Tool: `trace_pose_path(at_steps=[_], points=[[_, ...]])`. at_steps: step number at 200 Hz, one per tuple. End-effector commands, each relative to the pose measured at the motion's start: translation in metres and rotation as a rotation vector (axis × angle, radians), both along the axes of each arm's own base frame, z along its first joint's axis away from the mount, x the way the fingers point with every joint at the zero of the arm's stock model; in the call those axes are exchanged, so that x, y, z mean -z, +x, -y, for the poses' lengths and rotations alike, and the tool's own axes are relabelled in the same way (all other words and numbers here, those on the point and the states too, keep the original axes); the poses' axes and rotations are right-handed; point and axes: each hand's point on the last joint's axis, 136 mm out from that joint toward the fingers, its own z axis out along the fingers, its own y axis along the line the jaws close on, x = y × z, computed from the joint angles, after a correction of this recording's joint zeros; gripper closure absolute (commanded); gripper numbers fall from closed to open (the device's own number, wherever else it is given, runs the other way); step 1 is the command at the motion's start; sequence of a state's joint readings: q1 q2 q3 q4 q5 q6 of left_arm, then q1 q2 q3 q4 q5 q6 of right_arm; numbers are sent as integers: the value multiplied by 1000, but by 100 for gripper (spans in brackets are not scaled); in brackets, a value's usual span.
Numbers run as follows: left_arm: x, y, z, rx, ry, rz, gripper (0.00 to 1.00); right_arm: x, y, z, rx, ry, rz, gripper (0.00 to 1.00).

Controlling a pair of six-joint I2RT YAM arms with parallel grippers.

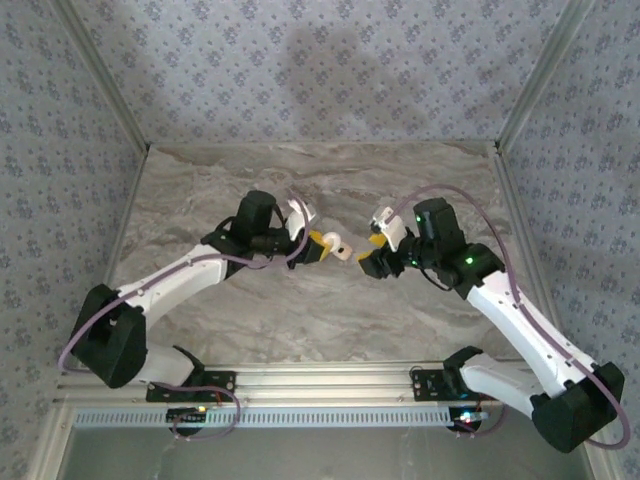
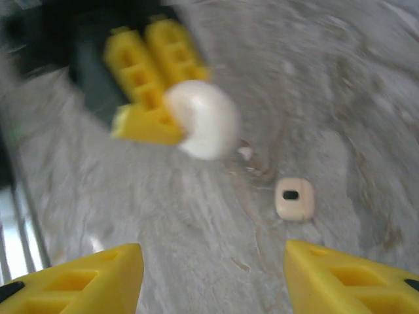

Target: Insert wireless bluetooth earbuds into charging case

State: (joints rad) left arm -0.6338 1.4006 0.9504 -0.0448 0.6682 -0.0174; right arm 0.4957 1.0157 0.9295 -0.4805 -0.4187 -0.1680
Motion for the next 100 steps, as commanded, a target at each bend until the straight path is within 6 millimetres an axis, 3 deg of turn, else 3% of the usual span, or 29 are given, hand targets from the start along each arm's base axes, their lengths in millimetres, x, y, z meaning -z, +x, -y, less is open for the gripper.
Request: trace_pose_path(at_steps=[1, 33, 55, 100], points=[[17, 3, -3, -151, 56, -351, 82, -14, 43, 21, 411, 185, -103, 39], [52, 4, -3, -284, 173, -673, 83, 16, 54, 48, 701, 201, -267, 39], [70, 4, -3, -340, 208, -782, 83, 27, 54, 53, 769, 208, -311, 38], [106, -2, 0, -337, 289, -934, 81, 32, 51, 56, 794, 214, -313, 38]])
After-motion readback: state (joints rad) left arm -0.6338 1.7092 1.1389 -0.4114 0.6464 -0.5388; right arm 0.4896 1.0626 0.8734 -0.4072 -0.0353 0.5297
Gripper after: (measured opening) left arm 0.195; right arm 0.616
